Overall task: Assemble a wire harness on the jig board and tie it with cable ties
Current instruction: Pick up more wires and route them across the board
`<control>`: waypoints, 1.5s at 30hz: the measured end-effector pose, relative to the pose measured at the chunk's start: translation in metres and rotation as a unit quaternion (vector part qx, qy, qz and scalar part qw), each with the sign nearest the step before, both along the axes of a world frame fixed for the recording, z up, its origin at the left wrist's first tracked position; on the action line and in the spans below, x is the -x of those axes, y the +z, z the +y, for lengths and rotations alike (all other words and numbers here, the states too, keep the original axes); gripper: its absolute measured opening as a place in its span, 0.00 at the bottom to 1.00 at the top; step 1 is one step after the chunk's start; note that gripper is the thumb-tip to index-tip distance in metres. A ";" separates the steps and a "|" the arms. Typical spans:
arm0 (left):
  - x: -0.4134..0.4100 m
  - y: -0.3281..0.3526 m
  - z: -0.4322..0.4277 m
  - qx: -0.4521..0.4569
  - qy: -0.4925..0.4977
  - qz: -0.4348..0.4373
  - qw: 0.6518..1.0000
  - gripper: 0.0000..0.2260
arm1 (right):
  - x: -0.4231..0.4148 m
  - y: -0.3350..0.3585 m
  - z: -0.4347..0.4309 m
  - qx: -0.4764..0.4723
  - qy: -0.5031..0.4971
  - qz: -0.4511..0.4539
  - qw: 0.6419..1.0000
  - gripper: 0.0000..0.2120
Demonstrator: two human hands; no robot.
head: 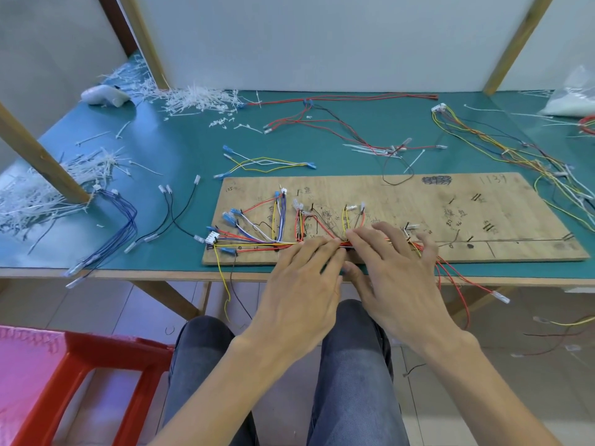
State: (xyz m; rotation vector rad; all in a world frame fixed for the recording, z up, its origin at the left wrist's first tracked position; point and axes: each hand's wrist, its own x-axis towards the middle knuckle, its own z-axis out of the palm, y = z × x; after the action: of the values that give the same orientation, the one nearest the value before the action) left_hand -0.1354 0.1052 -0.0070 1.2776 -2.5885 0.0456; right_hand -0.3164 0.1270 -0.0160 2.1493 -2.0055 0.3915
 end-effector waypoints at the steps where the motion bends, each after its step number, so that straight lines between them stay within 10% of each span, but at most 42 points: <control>1: 0.000 -0.001 -0.001 0.002 0.001 0.000 1.000 0.21 | -0.001 0.000 0.000 0.001 -0.003 0.002 1.000 0.22; 20: 0.009 -0.013 -0.011 0.016 0.004 -0.021 1.000 0.26 | 0.001 -0.024 0.023 0.004 0.002 -0.010 1.000 0.36; 26: 0.011 -0.009 -0.011 0.011 0.010 -0.036 0.999 0.24 | 0.042 -0.006 0.015 0.086 -0.099 -0.179 0.975 0.23; 35: 0.012 -0.006 -0.009 0.001 0.019 -0.019 1.000 0.22 | 0.068 -0.017 0.019 0.134 -0.063 -0.127 0.981 0.11; 45: -0.002 0.013 -0.016 0.034 0.034 0.069 0.996 0.13 | 0.056 0.040 -0.027 0.144 -0.040 -0.261 0.954 0.06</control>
State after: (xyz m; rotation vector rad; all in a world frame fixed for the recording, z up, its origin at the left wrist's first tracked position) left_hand -0.1338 0.0893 0.0058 1.2953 -2.4065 0.0553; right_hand -0.3720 0.0999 0.0241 1.9092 -2.0987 1.2665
